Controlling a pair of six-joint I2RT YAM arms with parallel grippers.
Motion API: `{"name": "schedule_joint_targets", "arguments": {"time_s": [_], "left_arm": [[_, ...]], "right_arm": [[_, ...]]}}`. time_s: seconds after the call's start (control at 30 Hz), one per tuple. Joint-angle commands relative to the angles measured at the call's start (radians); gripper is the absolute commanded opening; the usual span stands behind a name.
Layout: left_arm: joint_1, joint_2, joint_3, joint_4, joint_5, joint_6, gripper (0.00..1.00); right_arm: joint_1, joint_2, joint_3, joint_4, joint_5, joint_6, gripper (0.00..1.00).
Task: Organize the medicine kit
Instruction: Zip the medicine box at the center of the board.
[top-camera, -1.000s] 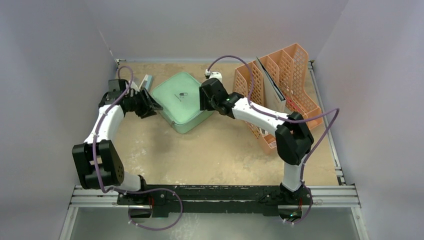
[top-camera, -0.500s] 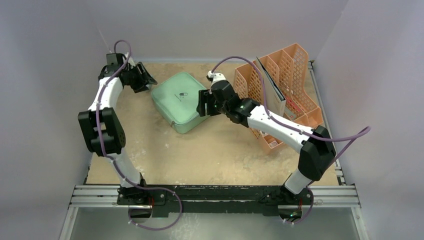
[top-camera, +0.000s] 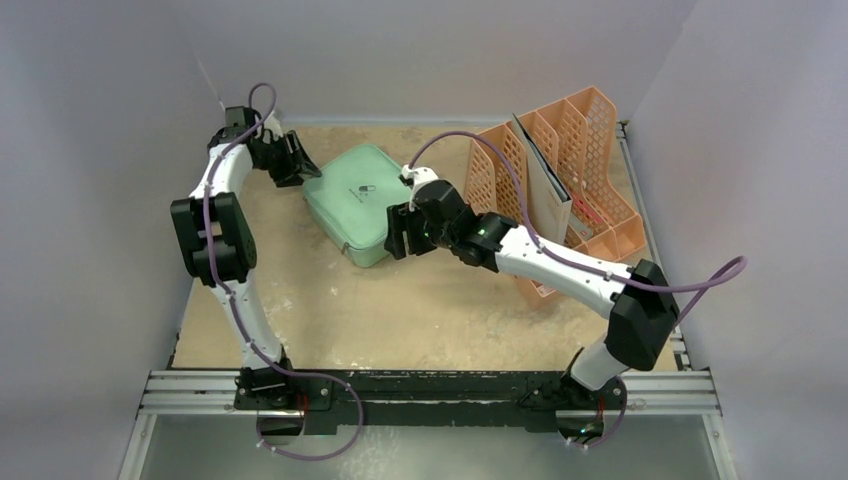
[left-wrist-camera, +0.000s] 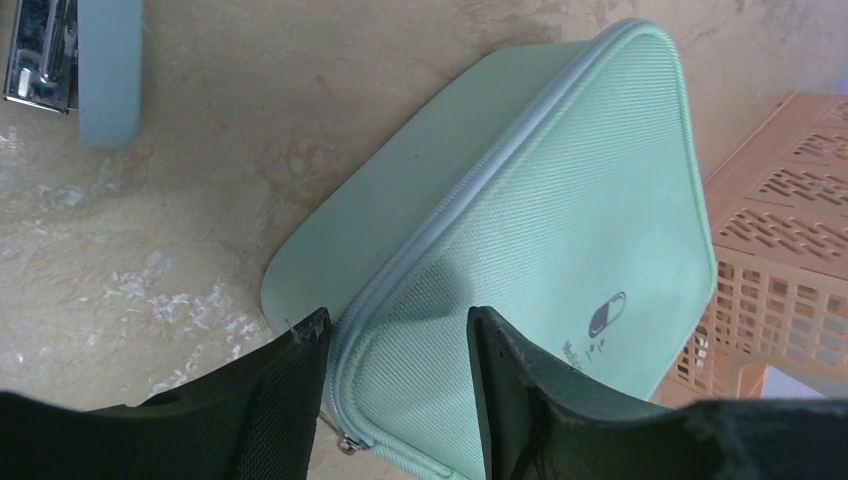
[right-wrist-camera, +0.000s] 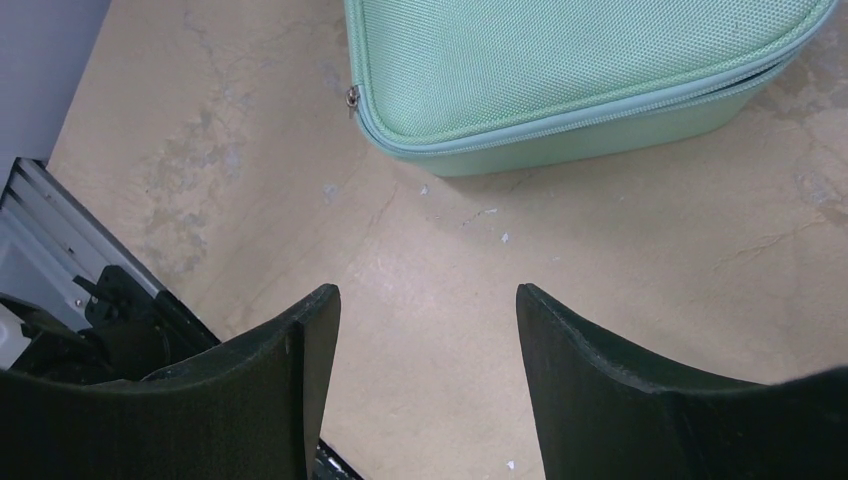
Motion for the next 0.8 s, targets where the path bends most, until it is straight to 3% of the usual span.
{"name": "schedule_joint_targets", "arguments": {"time_s": [0.0,0.3,0.57,0.77], "left_arm": [[0.000,0.025,0.031,-0.009,0.060,0.037,0.49],[-0.034,-0.059,-0.040,-0.100,-0.051,0.043,0.30],[-0.036,-0.213,-0.230,-0.180,-0.040,0.047,0.21],[-0.035,-0.361,-0.420,-0.128,-0.049,0.019,0.20]], "right_arm": [[0.008,-0.055,-0.026,0.021,-0.005,0.004,0.67],[0.010,-0.148,-0.093,0.085,-0.007,0.028,0.64],[0.045,-0.163,-0.138,0.065,0.089,0.100,0.61],[0.119,-0.153,-0.199,0.110,0.246,0.154,0.61]]}}
